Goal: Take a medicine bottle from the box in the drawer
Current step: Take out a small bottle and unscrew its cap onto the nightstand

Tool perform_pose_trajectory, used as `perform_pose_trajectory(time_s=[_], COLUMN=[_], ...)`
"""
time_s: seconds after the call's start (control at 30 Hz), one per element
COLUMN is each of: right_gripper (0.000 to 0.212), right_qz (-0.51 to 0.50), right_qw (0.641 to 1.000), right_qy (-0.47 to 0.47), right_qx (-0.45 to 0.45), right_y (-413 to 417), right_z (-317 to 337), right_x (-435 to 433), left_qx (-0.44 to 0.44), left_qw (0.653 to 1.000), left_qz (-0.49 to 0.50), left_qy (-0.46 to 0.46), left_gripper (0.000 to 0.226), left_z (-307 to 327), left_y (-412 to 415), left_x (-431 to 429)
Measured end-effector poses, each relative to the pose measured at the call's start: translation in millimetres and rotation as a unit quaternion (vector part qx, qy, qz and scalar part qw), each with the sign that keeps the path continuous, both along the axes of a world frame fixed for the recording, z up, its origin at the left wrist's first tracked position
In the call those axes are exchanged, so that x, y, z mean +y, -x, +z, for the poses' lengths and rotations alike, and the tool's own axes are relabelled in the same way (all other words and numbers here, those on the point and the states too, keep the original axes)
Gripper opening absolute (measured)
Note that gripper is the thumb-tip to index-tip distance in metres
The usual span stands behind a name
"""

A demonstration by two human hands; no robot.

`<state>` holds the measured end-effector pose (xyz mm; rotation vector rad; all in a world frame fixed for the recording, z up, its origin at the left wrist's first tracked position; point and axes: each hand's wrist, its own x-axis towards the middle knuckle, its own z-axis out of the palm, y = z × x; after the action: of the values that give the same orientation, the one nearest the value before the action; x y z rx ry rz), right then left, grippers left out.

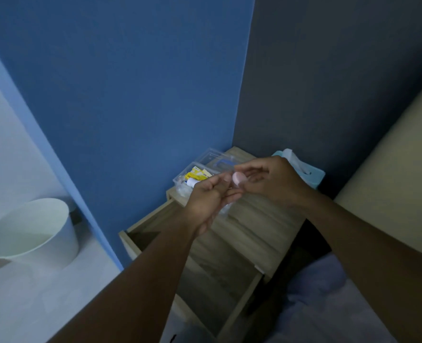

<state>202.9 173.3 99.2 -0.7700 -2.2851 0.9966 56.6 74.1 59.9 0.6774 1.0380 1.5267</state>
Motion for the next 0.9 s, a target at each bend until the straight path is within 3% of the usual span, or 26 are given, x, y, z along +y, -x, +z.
perform_pose_trajectory(time_s=[0.27,0.57,0.7,0.83,0.9], right_gripper=[0.026,0.020,0.024,0.041,0.048], right_qz=[-0.028,-0.007,0.015,0.051,0.042], right_qw=[0.997,0.993,0.996,0.998,0.998], right_qy=[-0.068,-0.116,-0.090,0.038,0.046], right_qx=[0.024,0.012,0.015,0.007,-0.009], right_y=[-28.4,-39.3,-39.9,-42.9,-40.6], right_z=[23.9,37.3,36.0,39.0,44.2], right_x=[-22.5,-30.6,-32.8,-30.3,-28.8], left_qx=[-0.078,-0.095,-0.125,-0.153,-0.150], left_qw=[0.997,0.995,0.991,0.988,0.988], left_qz=[-0.017,-0.012,-0.020,-0.019,-0.016], left_qy=[-0.017,-0.042,-0.043,-0.033,-0.028], left_gripper=[0.028,0.023,0.030,0.025,0.025], left_z=[17.7,21.6,20.8,16.0,14.8], left_y=[-28.0,-47.9,-49.2,-46.1,-44.9], left_x=[-16.2,-20.2,-21.4,-23.2,-22.1])
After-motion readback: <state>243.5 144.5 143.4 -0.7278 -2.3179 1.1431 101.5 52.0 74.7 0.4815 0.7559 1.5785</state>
